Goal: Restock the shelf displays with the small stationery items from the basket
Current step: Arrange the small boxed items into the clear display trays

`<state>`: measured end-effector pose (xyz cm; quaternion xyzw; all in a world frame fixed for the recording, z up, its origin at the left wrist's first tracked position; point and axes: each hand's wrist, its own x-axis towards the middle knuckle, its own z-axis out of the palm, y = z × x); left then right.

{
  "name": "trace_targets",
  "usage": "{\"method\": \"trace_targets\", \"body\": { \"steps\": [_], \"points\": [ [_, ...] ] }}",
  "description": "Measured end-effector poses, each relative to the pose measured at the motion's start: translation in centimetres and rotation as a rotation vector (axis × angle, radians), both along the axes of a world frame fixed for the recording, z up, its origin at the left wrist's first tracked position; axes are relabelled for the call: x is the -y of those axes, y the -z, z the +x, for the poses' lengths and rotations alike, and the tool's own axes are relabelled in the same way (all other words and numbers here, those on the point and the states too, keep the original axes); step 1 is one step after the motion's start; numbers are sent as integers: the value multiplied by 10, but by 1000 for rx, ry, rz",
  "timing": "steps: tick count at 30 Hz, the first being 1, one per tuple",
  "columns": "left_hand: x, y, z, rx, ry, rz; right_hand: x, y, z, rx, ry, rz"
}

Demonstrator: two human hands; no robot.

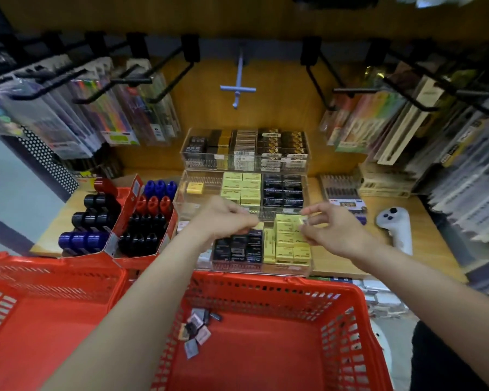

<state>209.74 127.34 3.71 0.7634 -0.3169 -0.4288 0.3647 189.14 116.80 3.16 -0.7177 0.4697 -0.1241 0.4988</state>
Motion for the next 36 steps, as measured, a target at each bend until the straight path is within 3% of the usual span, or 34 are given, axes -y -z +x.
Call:
{"method": "trace_targets", "body": {
  "steps": [4, 10, 23, 36],
  "points": [
    [-9, 13, -21, -68, 11, -156, -10, 8, -7, -142, 25, -253],
    [-25, 48, -38, -155, -38, -208, -31, 18, -21, -150, -117, -430],
    [-7, 53, -31, -227, -185, -276, -27, 18, -15, -48, -4, -391],
    [14, 73, -31, -127, -80, -170, -22, 23, -11, 41, 79, -365]
  ]
}}
